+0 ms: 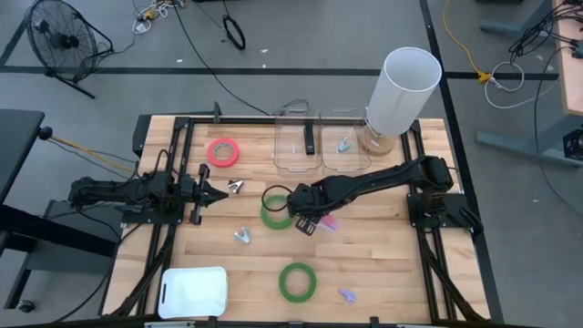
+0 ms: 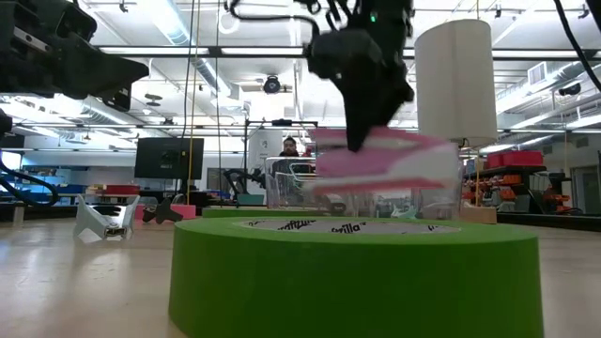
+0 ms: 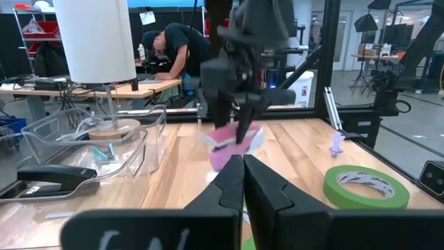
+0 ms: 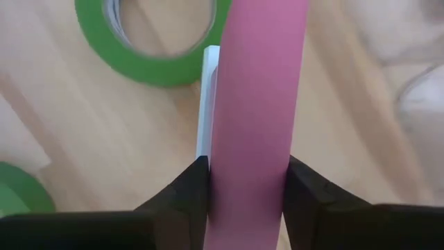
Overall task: Pick and place Stapler, Stapler remover, tape
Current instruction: Put the pink stapler into the left transparent bin
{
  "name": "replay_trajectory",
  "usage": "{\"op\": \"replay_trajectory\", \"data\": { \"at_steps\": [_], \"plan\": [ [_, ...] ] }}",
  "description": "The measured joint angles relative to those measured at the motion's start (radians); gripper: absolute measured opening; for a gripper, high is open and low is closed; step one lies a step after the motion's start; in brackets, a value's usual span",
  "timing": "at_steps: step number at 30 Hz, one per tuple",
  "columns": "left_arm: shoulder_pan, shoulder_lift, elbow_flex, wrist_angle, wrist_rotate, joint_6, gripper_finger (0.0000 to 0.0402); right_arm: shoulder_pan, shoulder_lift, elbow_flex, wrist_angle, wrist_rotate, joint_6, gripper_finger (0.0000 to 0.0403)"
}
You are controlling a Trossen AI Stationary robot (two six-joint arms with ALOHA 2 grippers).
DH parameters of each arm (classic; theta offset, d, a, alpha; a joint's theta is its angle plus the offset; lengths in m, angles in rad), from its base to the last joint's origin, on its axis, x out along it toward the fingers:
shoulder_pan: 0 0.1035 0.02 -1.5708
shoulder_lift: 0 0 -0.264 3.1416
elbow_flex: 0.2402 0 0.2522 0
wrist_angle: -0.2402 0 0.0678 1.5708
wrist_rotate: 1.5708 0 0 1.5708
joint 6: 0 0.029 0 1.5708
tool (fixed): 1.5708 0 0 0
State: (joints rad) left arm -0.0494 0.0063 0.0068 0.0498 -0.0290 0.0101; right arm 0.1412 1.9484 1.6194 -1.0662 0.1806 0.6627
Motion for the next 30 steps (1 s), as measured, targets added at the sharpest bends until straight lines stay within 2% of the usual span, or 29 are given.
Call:
{"op": "replay_trajectory", "data": {
  "at_steps": [8, 17, 22, 26, 30],
  "plan": [
    [0.0, 0.0, 0.0, -0.001, 0.0, 0.0, 0.0016, -0.065, -0.002, 0.204, -0.154, 0.097, -0.082, 0.0129],
    [0.0, 0.0, 0.0, -0.002, 0.0, 0.002, 0.0016, -0.25, -0.003, 0.41, -0.195, 0.14, -0.168, 0.0129],
    [0.0, 0.0, 0.0, -0.002, 0.0, 0.002, 0.0016, -0.366, -0.004, 0.427, -0.108, 0.159, -0.178, 0.0129],
    [0.0, 0.0, 0.0, -0.002, 0.0, 0.002, 0.0016, -0.422, 0.002, 0.427, -0.004, 0.108, -0.182, 0.0129],
    [0.0, 0.0, 0.0, -0.002, -0.001, 0.002, 0.0016, -0.453, 0.04, 0.427, 0.023, 0.087, -0.175, 0.0129]
  ]
}}
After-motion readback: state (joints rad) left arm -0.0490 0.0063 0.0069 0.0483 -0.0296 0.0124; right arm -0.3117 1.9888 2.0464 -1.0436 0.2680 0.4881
